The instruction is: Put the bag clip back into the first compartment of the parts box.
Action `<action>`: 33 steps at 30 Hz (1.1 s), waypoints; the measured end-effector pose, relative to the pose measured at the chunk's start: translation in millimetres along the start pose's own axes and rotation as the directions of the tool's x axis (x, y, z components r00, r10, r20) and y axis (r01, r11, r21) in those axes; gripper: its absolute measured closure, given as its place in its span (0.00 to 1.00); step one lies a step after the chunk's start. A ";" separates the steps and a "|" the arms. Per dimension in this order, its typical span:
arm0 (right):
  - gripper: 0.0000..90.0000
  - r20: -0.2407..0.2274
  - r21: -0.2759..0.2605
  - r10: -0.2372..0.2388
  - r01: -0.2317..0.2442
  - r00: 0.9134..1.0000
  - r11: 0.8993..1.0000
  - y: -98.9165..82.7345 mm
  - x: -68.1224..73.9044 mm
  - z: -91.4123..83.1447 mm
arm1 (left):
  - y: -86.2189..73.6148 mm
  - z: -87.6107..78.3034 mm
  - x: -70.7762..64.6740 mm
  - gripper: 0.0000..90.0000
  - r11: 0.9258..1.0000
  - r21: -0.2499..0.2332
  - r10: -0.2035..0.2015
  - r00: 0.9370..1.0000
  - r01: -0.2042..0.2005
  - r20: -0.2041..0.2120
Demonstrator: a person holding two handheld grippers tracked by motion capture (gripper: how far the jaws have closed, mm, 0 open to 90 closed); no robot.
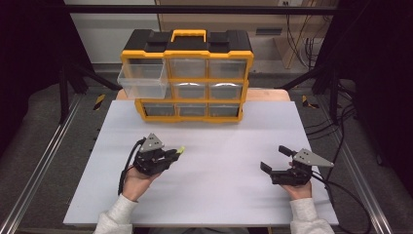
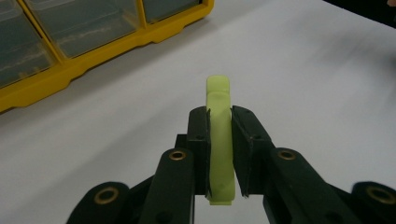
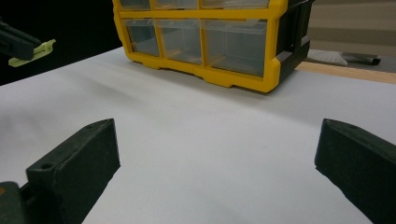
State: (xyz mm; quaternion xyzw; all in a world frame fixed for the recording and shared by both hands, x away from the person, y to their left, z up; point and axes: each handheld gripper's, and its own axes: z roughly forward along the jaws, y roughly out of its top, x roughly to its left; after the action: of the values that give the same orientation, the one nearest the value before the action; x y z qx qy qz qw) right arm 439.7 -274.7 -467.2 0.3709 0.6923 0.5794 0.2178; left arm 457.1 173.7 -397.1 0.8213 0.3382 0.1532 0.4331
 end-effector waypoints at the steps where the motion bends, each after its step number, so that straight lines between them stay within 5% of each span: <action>1: 0.00 0.001 -0.002 -0.004 0.004 1.000 1.000 -0.1 -0.3 0.3 | 0.4 -1.4 0.8 0.86 1.000 -0.004 -0.001 1.000 0.001 -0.002; 33: 0.00 0.002 0.013 -0.005 0.005 1.000 1.000 -0.9 -0.1 1.3 | 12.3 -43.8 26.7 0.85 0.993 -0.106 -0.056 0.997 0.050 -0.061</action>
State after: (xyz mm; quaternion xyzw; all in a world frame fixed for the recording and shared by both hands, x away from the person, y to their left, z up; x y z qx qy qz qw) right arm 440.5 -274.0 -468.4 0.3713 0.6968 0.5739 0.2173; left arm 457.8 213.7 -362.9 0.7829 0.3650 0.1855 0.4685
